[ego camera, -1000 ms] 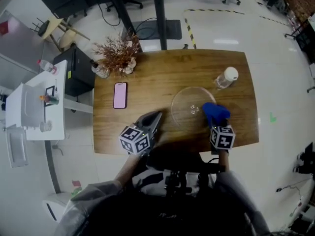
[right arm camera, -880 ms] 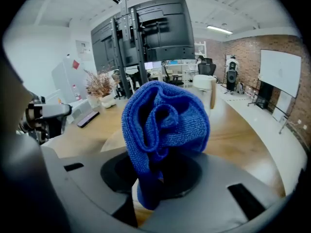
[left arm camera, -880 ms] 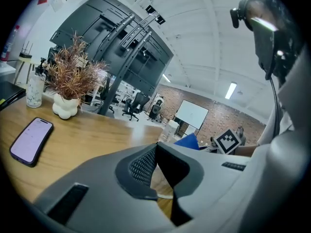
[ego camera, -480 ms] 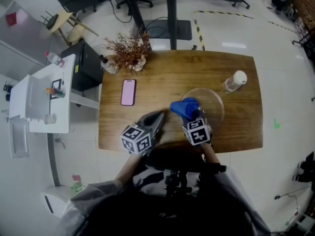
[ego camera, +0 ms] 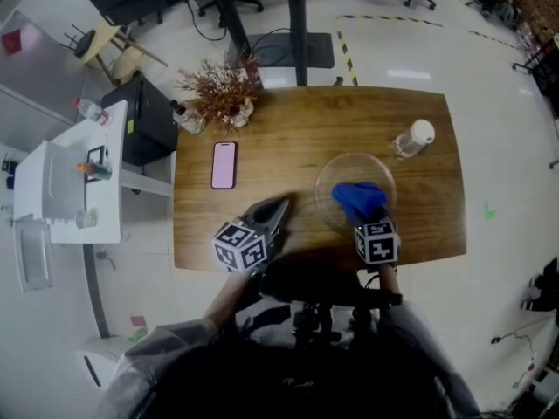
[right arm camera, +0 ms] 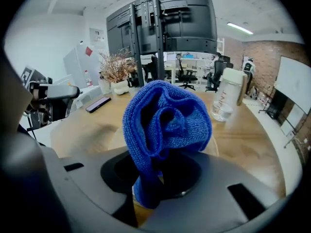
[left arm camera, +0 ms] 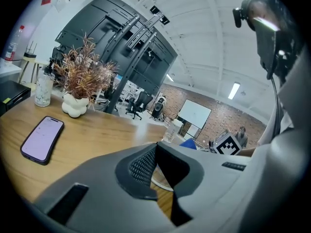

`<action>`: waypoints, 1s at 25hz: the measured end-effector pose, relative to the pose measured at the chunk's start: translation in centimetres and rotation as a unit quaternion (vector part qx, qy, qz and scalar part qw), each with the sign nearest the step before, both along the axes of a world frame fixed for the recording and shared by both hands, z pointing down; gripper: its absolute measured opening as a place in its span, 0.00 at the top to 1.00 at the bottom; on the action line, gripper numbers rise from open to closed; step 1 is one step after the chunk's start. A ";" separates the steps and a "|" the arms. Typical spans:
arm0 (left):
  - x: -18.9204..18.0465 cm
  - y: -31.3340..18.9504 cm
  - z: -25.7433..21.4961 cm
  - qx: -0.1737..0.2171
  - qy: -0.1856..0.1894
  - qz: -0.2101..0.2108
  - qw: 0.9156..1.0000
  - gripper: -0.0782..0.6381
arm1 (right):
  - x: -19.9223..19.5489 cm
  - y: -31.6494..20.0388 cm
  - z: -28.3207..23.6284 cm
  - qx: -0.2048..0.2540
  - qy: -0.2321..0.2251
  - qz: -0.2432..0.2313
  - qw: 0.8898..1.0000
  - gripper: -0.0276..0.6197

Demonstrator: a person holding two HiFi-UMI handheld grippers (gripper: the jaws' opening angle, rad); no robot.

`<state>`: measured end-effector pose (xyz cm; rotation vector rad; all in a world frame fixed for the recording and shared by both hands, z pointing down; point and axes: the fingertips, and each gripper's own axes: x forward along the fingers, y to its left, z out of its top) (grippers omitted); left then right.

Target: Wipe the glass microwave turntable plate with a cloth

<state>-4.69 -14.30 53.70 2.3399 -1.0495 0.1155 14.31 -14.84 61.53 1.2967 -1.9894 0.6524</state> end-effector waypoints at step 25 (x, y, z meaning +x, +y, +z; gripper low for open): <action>0.8 0.4 0.4 -0.004 0.005 0.023 1.000 0.90 | -7.9 3.0 -0.9 -0.002 -0.042 -0.076 0.996 0.82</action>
